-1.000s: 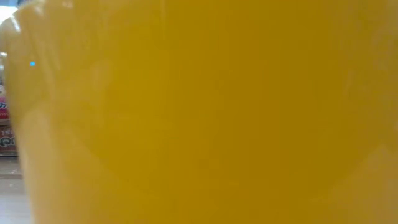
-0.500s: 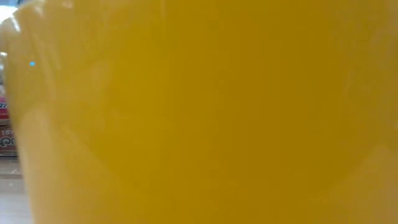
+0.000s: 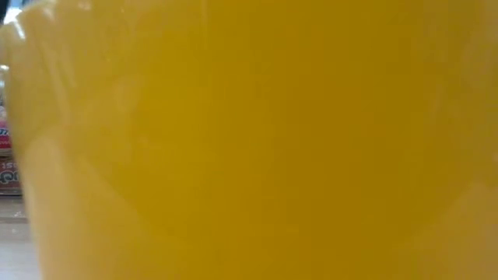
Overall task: Pick & Place Food Item
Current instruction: Put the white seasoning bottle into the right transparent bin
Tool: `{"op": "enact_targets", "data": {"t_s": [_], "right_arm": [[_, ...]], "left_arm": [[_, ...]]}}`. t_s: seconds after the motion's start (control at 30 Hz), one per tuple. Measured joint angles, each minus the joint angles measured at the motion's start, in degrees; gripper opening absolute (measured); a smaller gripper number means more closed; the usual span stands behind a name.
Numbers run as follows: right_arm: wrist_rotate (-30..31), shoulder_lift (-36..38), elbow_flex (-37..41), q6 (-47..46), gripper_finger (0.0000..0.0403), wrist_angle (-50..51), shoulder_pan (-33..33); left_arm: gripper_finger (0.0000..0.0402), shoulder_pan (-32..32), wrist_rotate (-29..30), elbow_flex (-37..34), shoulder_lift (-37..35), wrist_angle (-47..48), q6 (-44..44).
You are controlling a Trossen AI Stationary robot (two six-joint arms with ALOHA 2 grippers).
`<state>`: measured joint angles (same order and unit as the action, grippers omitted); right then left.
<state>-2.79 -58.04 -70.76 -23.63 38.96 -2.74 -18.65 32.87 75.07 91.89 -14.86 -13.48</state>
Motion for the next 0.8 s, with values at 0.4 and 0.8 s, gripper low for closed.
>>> {"op": "enact_targets", "data": {"t_s": [0.4,0.8], "right_arm": [[-0.20,0.00,0.00,-2.80,0.0202,-0.88,0.04],[-0.17,0.00,0.00,-2.15,0.0202,-0.87,-0.02]], "left_arm": [[0.0296,-5.45,-2.28,27.41,19.63,37.18,-7.57],[0.0296,-10.11,-13.89,32.94,31.36,54.54,-20.21]]}}
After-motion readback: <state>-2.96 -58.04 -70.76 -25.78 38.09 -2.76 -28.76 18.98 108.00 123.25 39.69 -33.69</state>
